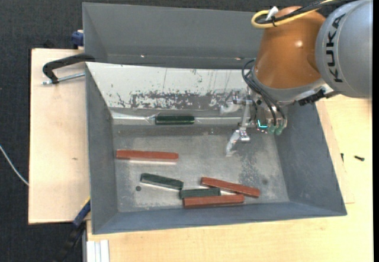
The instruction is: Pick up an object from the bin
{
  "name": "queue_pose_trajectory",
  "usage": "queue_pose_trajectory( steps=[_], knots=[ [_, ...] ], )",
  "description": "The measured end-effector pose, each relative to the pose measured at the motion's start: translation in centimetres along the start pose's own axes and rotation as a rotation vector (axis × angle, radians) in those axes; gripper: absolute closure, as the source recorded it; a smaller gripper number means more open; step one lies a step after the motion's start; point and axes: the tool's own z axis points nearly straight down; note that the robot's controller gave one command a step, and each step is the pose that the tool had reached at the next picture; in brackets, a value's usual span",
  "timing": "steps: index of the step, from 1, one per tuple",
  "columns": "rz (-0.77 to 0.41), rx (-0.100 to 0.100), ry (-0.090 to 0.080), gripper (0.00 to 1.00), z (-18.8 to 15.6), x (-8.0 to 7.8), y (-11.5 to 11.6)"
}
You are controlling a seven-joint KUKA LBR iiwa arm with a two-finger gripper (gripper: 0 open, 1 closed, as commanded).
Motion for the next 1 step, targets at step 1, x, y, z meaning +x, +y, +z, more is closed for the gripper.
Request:
queue_pose_trajectory(
  steps=[1],
  knots=[
    [0.0,0.0,-0.009,0.0,-0.48,-0.16,0.0]
  ],
)
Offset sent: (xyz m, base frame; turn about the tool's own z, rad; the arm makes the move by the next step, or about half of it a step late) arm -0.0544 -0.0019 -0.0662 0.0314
